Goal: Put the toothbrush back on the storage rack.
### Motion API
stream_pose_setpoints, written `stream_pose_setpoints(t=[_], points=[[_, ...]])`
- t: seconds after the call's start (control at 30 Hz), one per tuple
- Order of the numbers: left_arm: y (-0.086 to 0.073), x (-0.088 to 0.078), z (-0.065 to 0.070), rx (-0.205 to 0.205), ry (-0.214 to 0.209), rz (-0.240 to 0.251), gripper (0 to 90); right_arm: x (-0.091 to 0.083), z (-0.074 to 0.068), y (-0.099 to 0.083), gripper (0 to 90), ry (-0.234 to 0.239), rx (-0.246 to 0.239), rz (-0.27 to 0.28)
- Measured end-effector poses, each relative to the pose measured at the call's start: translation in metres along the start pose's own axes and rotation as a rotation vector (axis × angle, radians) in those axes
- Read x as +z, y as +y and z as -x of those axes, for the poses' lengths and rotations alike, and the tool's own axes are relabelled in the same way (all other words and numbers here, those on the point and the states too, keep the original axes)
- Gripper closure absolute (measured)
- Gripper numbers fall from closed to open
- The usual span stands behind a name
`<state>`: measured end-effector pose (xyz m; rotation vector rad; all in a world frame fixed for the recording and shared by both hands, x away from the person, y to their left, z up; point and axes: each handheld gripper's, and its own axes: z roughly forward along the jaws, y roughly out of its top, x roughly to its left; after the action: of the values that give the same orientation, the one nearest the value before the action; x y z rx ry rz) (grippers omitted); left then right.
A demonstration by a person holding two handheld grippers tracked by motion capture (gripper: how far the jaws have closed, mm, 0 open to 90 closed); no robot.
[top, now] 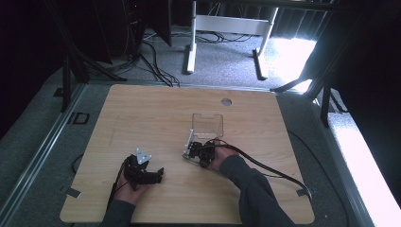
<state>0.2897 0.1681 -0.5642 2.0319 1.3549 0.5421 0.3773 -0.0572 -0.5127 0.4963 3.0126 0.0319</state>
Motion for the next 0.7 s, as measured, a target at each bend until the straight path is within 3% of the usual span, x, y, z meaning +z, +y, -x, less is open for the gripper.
stream_pose_setpoints(t=[0.7], points=[[0.0, 0.0, 0.0, 0.0, 0.001, 0.002, 5.5, -0.023, 0.001, -0.006, 81.4, 0.027, 0.023, 0.111]])
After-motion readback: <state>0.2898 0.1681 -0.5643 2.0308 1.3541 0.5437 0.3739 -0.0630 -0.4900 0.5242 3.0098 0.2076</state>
